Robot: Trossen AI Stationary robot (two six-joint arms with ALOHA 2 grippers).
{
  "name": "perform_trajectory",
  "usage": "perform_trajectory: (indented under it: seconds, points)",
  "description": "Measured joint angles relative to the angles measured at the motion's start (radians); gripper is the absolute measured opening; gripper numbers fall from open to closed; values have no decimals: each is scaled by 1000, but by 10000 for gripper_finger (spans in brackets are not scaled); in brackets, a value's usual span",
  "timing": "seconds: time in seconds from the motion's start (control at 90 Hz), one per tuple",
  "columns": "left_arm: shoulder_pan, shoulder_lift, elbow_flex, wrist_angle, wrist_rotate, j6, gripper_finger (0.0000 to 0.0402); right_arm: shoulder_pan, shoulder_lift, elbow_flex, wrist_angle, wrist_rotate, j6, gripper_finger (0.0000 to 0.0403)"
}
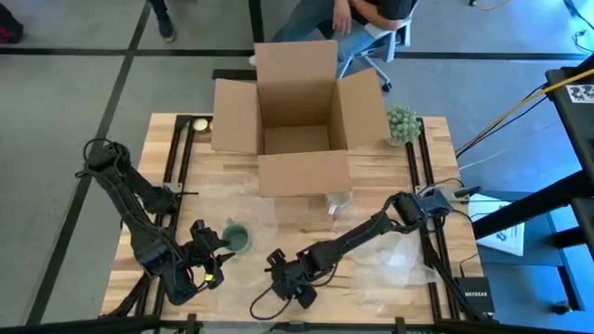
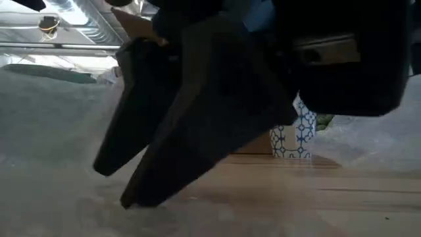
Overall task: Wrap mug
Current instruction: Wrap the green mug with bubble wrap
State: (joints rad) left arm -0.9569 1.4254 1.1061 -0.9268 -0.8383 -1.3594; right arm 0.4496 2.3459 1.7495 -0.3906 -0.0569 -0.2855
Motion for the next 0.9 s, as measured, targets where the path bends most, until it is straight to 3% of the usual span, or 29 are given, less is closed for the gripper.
perform_trajectory:
  seconds: [0.133, 0.367, 0.667, 0.9]
  points:
    - [2, 0, 0, -4, 1, 2, 136, 0, 2, 1, -6, -8, 4, 152]
    - [2, 0, 0, -3, 4, 6, 136, 2, 4, 52, -90, 32, -8, 11]
    - [2, 0, 0, 0, 15, 3, 136, -6, 4, 286, -195, 116, 69, 3]
    - [1, -25, 67, -10, 50, 86, 136, -36, 2, 473, -303, 281, 77, 1]
